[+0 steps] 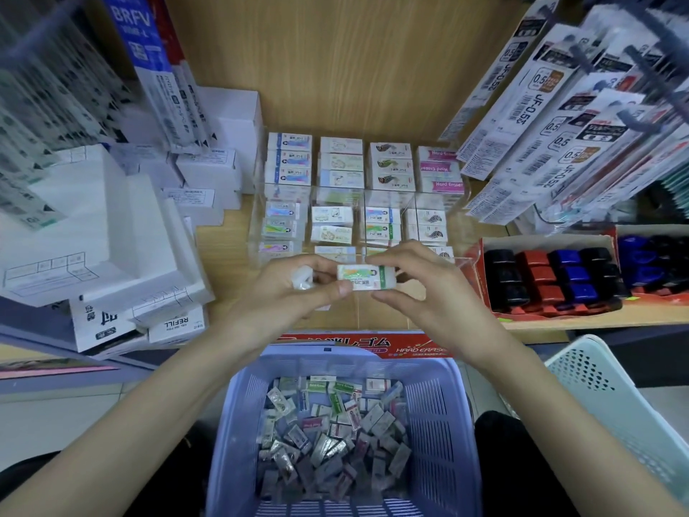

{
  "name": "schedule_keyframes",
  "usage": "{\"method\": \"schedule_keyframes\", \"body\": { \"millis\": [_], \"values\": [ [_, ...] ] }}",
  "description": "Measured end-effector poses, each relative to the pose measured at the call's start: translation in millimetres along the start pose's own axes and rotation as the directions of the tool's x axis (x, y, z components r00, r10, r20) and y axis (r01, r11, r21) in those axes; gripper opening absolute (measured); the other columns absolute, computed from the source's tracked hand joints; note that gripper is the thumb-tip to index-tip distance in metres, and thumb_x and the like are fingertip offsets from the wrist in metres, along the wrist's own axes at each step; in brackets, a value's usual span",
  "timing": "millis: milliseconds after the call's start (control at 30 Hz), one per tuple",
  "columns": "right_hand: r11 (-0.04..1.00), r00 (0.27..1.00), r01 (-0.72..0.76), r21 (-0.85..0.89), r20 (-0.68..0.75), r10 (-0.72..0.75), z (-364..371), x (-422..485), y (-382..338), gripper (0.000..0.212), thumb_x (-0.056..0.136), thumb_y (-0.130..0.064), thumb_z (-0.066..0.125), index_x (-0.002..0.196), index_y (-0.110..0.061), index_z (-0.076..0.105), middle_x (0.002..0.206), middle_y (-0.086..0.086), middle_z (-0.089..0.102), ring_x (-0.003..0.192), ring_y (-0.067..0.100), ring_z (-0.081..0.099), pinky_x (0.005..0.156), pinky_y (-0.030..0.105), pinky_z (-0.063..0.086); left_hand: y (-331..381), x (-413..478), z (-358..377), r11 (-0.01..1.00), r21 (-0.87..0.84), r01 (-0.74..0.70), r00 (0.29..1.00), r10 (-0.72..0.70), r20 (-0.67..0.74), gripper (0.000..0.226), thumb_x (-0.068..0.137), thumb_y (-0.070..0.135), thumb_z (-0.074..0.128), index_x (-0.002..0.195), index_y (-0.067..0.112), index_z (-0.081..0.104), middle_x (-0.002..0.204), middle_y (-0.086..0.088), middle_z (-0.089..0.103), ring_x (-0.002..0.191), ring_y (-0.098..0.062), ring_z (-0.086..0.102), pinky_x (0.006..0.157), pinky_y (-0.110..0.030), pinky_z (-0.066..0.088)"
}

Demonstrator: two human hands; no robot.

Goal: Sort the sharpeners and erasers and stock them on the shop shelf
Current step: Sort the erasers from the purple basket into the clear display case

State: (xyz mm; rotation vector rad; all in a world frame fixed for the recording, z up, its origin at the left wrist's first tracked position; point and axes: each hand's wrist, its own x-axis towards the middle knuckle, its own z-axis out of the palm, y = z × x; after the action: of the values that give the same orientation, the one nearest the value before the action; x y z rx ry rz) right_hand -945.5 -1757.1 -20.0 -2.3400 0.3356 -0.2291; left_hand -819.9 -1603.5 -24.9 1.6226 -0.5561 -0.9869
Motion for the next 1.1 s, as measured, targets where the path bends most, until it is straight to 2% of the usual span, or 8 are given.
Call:
{"method": "schedule_keyframes", "body": {
  "millis": [67, 200, 500, 600, 700, 767, 933, 1100],
  "values": [
    [0.998, 0.998, -0.023, -0.061, -0.054, 0.019, -9, 9, 7, 0.037, 0.082, -0.014, 0.071, 0.118, -0.014, 0.064, 0.106, -0.002, 0.06, 0.1, 0.008, 0.055, 0.092, 0.013, 0.039, 0, 2, -1, 1.0, -0.029, 0.008, 0.999, -0.009, -0.04, 0.019, 0.081, 0.023, 0.068, 0.1, 0.022, 0.068, 0.094, -0.002, 0.07, 0.079, -0.007, 0.061, 0.064, -0.019, 0.045],
    [0.875, 0.982, -0.176, -0.451, -0.144, 0.123, -20, 39, 33, 0.035, 0.084, -0.026, 0.068, 0.119, -0.019, 0.063, 0.116, 0.002, 0.066, 0.113, 0.025, 0.05, 0.102, 0.045, 0.033, 2, 5, -7, 0.982, -0.19, 0.026, 0.99, -0.051, -0.128, 0.021, 0.081, 0.01, 0.069, 0.099, 0.02, 0.066, 0.089, 0.0, 0.071, 0.082, -0.016, 0.059, 0.063, -0.028, 0.041],
    [0.841, 0.968, -0.221, -0.494, -0.003, 0.253, -15, 69, 28, 0.022, 0.085, -0.023, 0.067, 0.107, -0.026, 0.067, 0.095, -0.005, 0.055, 0.107, 0.018, 0.046, 0.091, 0.03, 0.033, -1, 5, -9, 0.968, -0.249, 0.015, 0.99, -0.049, -0.133, 0.027, 0.074, -0.011, 0.068, 0.083, 0.015, 0.068, 0.09, 0.002, 0.072, 0.091, -0.021, 0.065, 0.085, -0.039, 0.049],
    [0.88, 0.958, -0.28, -0.383, -0.055, 0.281, -16, 68, 28, 0.018, 0.081, -0.027, 0.071, 0.097, -0.033, 0.067, 0.096, -0.005, 0.054, 0.104, 0.017, 0.049, 0.092, 0.031, 0.037, 1, 4, -8, 0.934, -0.354, 0.043, 0.99, -0.086, -0.108, 0.018, 0.073, -0.002, 0.07, 0.086, 0.01, 0.066, 0.093, -0.006, 0.073, 0.087, -0.018, 0.069, 0.079, -0.031, 0.058],
    [0.819, 0.952, -0.227, -0.528, 0.059, 0.302, -20, 68, 17, 0.017, 0.089, -0.038, 0.06, 0.101, -0.03, 0.069, 0.082, -0.013, 0.047, 0.105, 0.014, 0.041, 0.079, 0.023, 0.021, 2, 4, -5, 0.901, -0.426, 0.078, 0.983, -0.141, -0.118, 0.019, 0.069, 0.018, 0.07, 0.082, 0.006, 0.063, 0.08, -0.005, 0.073, 0.078, -0.016, 0.07, 0.069, -0.029, 0.059],
    [0.804, 0.972, -0.12, -0.583, 0.095, 0.214, -19, 66, 13, 0.026, 0.091, -0.043, 0.055, 0.102, -0.026, 0.071, 0.094, -0.011, 0.06, 0.116, 0.018, 0.04, 0.088, 0.027, 0.018, 3, 5, -3, 0.887, -0.45, 0.1, 0.976, -0.175, -0.128, 0.029, 0.07, 0.031, 0.067, 0.081, 0.005, 0.062, 0.075, -0.007, 0.072, 0.075, -0.017, 0.07, 0.064, -0.027, 0.059],
    [0.996, 0.996, -0.066, 0.067, 0.058, 0.063, -3, 31, -30, 0.02, 0.087, -0.032, 0.063, 0.103, -0.022, 0.069, 0.099, -0.014, 0.063, 0.101, 0.003, 0.05, 0.09, 0.013, 0.032, 4, 3, -3, 0.926, -0.372, 0.071, 0.978, -0.138, -0.156, 0.037, 0.072, 0.047, 0.059, 0.072, 0.011, 0.066, 0.073, -0.009, 0.072, 0.069, -0.017, 0.07, 0.064, -0.03, 0.06],
    [1.0, 0.995, -0.025, -0.015, 0.097, 0.027, 22, 17, -40, 0.034, 0.082, -0.024, 0.072, 0.114, -0.017, 0.065, 0.096, -0.007, 0.054, 0.093, 0.008, 0.051, 0.079, 0.009, 0.035, 2, 1, 1, 0.946, -0.316, 0.071, 0.982, -0.122, -0.147, 0.047, 0.076, 0.056, 0.051, 0.08, 0.012, 0.065, 0.074, -0.01, 0.071, 0.071, -0.02, 0.069, 0.068, -0.037, 0.059]
  ]
}}
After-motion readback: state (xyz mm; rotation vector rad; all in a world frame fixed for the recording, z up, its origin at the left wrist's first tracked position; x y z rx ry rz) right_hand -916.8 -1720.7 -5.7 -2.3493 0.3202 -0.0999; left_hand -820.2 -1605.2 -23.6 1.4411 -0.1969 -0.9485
